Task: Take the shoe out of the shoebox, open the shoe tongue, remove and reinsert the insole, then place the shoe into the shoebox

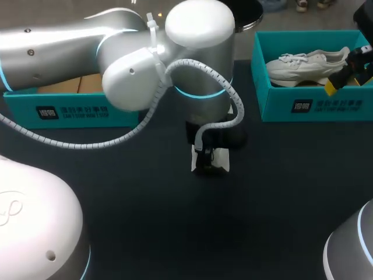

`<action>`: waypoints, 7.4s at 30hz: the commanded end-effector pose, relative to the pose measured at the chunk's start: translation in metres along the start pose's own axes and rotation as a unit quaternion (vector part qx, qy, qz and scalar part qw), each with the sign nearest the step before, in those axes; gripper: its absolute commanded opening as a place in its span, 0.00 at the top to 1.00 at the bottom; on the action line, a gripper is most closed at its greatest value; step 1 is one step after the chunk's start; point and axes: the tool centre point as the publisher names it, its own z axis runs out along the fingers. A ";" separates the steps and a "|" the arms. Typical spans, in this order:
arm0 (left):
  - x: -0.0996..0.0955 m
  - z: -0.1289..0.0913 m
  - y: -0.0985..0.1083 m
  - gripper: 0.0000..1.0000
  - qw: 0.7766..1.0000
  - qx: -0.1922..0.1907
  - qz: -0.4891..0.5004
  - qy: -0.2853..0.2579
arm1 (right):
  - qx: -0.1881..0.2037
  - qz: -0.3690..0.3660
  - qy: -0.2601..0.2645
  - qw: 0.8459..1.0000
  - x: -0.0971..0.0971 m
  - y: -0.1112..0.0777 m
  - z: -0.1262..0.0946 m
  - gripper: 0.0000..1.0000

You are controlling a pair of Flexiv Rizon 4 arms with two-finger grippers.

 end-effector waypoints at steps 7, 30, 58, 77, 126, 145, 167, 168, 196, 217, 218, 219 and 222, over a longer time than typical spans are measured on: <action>-0.002 -0.022 0.003 1.00 1.000 0.008 -0.001 -0.027 | 0.002 0.000 0.000 1.000 -0.001 0.002 0.001 0.00; -0.010 -0.024 0.012 1.00 1.000 0.007 -0.003 -0.021 | 0.002 0.000 0.000 1.000 -0.001 0.002 0.001 0.00; -0.109 -0.074 0.196 1.00 0.997 -0.020 -0.072 0.029 | 0.002 0.000 0.000 1.000 -0.001 0.002 0.001 0.00; -0.135 -0.095 0.350 1.00 0.992 -0.023 -0.104 0.064 | 0.002 0.000 0.000 1.000 -0.001 0.002 0.001 0.00; -0.156 -0.086 0.423 1.00 0.985 -0.067 -0.128 0.091 | 0.002 0.000 0.000 1.000 -0.001 0.002 0.001 0.00; -0.155 -0.094 0.443 1.00 0.992 -0.083 0.027 0.086 | 0.002 0.000 0.000 1.000 -0.001 0.002 0.001 0.00; -0.151 -0.105 0.489 1.00 0.903 -0.101 0.418 0.027 | 0.002 0.000 0.000 1.000 -0.001 0.002 0.001 0.00; -0.151 -0.105 0.492 1.00 0.895 -0.103 0.433 0.025 | 0.002 0.000 0.000 1.000 -0.001 0.002 0.001 0.00; -0.168 -0.102 0.524 1.00 0.861 -0.116 0.495 0.012 | 0.002 0.000 0.000 1.000 -0.001 0.002 0.001 0.00; -0.189 -0.109 0.538 1.00 0.799 -0.116 0.590 -0.002 | 0.002 0.000 0.000 1.000 -0.001 0.002 0.001 0.00; -0.191 -0.109 0.539 1.00 0.792 -0.134 0.596 0.001 | 0.002 0.000 0.000 1.000 -0.001 0.002 0.001 0.00; -0.193 -0.110 0.539 1.00 0.783 -0.131 0.608 -0.002 | 0.002 0.000 0.000 1.000 -0.001 0.002 0.001 0.00; -0.199 -0.111 0.540 1.00 0.763 -0.144 0.630 0.000 | 0.002 0.000 0.000 1.000 -0.001 0.002 0.001 0.00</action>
